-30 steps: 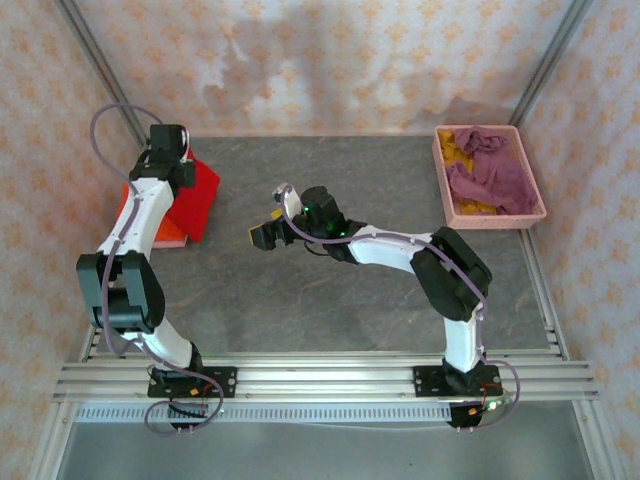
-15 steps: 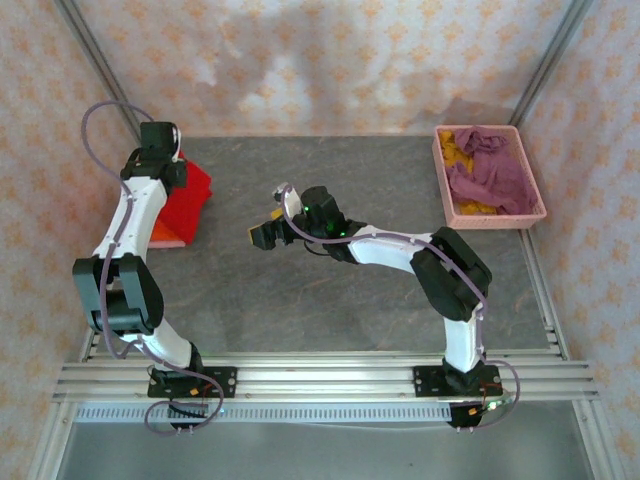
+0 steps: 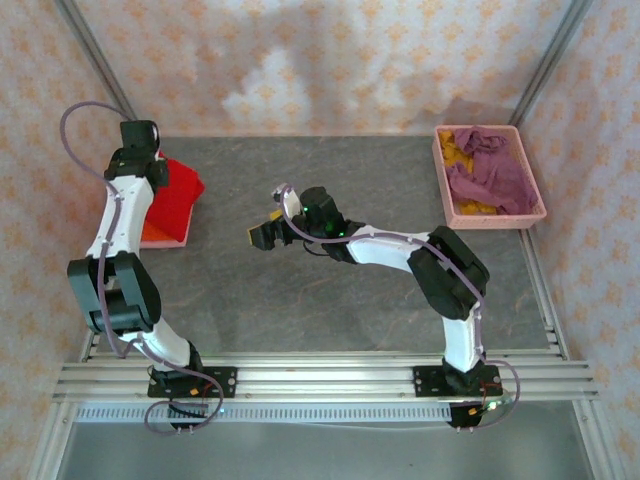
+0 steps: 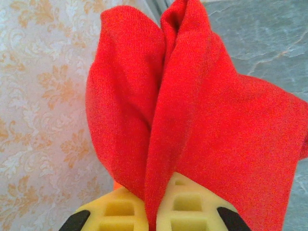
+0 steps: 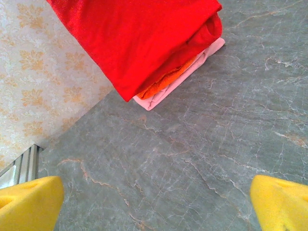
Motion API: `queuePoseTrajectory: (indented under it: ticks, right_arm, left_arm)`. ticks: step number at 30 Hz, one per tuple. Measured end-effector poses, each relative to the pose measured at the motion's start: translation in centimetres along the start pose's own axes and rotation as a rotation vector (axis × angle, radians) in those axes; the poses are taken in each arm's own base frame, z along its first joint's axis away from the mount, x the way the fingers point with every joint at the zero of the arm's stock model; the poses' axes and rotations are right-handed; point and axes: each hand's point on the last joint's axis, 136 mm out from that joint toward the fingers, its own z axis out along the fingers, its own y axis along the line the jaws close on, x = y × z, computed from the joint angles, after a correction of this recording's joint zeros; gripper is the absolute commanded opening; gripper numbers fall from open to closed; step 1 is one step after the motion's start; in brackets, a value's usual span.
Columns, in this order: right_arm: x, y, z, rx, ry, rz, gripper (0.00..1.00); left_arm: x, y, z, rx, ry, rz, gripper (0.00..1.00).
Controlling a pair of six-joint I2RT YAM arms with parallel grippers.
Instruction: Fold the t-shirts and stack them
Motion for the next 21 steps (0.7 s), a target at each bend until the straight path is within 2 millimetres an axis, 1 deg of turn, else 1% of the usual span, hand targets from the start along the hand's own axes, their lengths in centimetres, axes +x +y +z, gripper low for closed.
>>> queuePoseTrajectory:
  ticks: [3, 11, 16, 18, 21]
  right_arm:
    - [0.0, 0.1, 0.0, -0.003, 0.001, 0.003, 0.99]
    - [0.0, 0.1, 0.0, -0.006, 0.002, 0.003, 0.99]
    - [0.0, 0.1, 0.0, -0.006, 0.002, 0.003, 0.99]
    - [0.0, 0.1, 0.0, -0.006, 0.002, 0.004, 0.99]
    - [0.0, 0.1, 0.0, -0.006, 0.002, 0.008, 0.99]
  left_arm:
    - [0.8, 0.3, 1.4, -0.021, 0.037, 0.002, 0.0]
    - [3.3, -1.1, 5.3, -0.039, 0.142, 0.036, 0.0]
    - [4.3, 0.1, 7.4, -0.098, 0.187, 0.028, 0.0]
    - [4.7, 0.6, 7.8, -0.109, 0.198, 0.016, 0.0]
    - [4.7, 1.0, 7.8, -0.117, 0.198, -0.006, 0.0]
